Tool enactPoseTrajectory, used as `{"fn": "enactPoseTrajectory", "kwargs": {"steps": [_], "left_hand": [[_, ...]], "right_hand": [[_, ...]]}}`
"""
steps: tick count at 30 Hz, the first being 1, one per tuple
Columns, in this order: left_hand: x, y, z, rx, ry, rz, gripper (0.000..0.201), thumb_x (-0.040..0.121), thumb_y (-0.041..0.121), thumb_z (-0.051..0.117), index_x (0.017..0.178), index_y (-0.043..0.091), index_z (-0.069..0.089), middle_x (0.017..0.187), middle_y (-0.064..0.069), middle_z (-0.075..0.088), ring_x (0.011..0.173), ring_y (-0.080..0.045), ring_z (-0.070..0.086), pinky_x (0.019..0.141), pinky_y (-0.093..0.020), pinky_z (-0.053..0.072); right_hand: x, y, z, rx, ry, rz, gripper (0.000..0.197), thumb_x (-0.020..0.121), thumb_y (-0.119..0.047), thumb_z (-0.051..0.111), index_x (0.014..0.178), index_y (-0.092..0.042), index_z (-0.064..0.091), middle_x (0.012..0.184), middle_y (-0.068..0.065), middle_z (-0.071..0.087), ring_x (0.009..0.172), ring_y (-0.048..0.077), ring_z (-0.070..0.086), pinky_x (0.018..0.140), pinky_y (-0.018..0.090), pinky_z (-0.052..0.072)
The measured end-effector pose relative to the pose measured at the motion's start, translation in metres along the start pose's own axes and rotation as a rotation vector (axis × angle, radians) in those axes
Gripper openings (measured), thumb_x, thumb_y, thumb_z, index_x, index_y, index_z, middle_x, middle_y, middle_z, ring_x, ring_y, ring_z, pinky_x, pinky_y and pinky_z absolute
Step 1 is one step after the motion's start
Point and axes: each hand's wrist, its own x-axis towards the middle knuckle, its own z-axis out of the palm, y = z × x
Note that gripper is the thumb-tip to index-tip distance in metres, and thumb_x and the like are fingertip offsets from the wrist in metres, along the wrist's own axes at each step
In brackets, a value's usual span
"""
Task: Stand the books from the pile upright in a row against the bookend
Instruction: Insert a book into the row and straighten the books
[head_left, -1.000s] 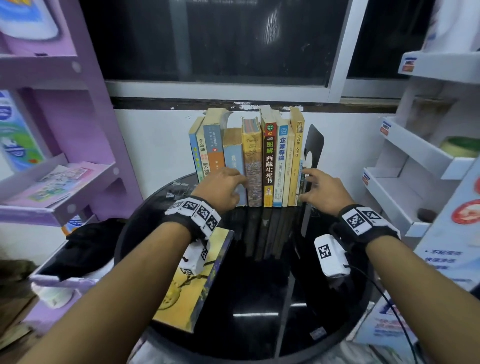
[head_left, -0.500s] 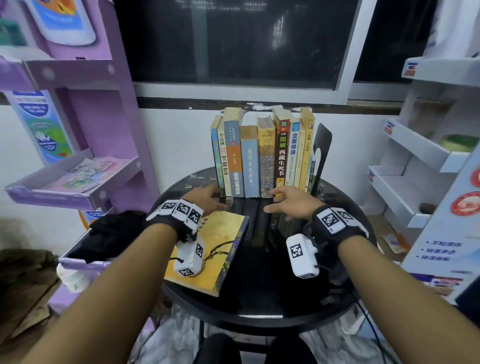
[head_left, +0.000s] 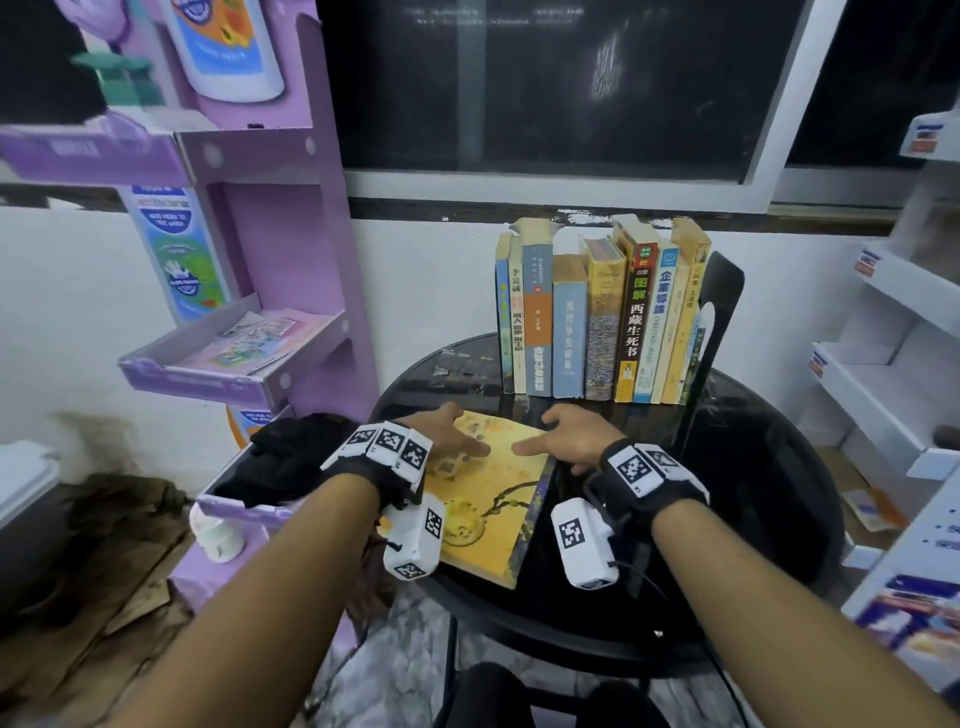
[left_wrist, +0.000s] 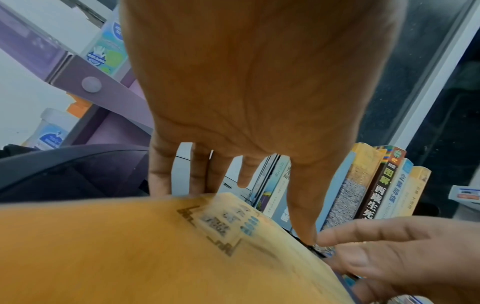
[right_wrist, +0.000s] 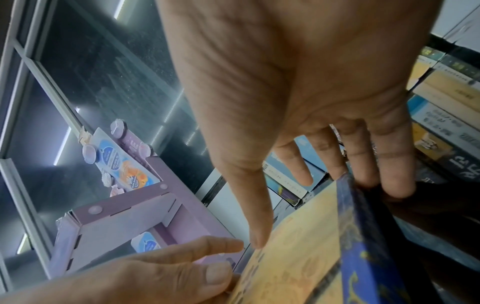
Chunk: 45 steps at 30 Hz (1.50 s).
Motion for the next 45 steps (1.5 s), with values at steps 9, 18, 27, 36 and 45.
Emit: {"fn": "enactPoseTrajectory", "kwargs": {"steps": [9,18,27,36,45], "left_hand": [[-0.001,-0.002,0.003,0.120,-0.026,0.051,0.102,0.068,0.049,0.080,0.147,0.027,0.020,0.136,-0.006,0.051,0.118,-0.025,0.052,0.095,-0.037,0.044],[0.000,-0.004,0.004,0.156,0.034,0.065,0.111,0.058,0.043,0.089,0.146,0.021,0.025,0.138,-0.004,0.050,0.124,-0.025,0.050,0.100,-0.040,0.044],[0.000,-0.009,-0.001,-0.015,0.038,0.031,0.084,0.063,0.048,0.084,0.131,0.019,0.044,0.127,-0.002,0.058,0.113,-0.020,0.057,0.098,-0.038,0.047],[-0.001,-0.006,-0.009,-0.355,0.200,0.138,0.044,0.077,0.045,0.075,0.110,0.023,0.056,0.106,0.003,0.065,0.097,-0.017,0.064,0.088,-0.036,0.052],[-0.009,0.014,-0.017,-0.712,0.183,0.351,0.058,0.087,0.018,0.069,0.132,0.017,0.034,0.110,0.002,0.061,0.100,-0.021,0.064,0.089,-0.044,0.054]], "right_hand": [[0.007,-0.002,0.011,-0.220,-0.015,0.027,0.092,0.057,-0.052,0.087,0.132,-0.016,0.047,0.132,0.007,0.052,0.117,0.025,0.051,0.099,0.041,0.045],[0.010,-0.005,0.014,-0.174,0.007,0.073,0.092,0.040,-0.059,0.090,0.112,-0.009,0.061,0.117,0.013,0.052,0.104,0.026,0.055,0.089,0.042,0.052],[0.004,0.001,0.004,0.137,0.097,0.032,0.085,0.047,-0.025,0.096,0.121,-0.018,0.056,0.126,0.008,0.050,0.112,0.023,0.051,0.099,0.039,0.046],[-0.007,-0.005,-0.023,0.343,0.272,-0.129,0.074,0.059,-0.007,0.091,0.123,-0.022,0.055,0.110,-0.002,0.056,0.099,0.017,0.051,0.079,0.027,0.045],[-0.021,-0.005,-0.052,0.518,0.241,-0.277,0.056,0.062,-0.015,0.090,0.107,-0.030,0.061,0.108,-0.002,0.069,0.100,0.019,0.064,0.086,0.044,0.056]]}}
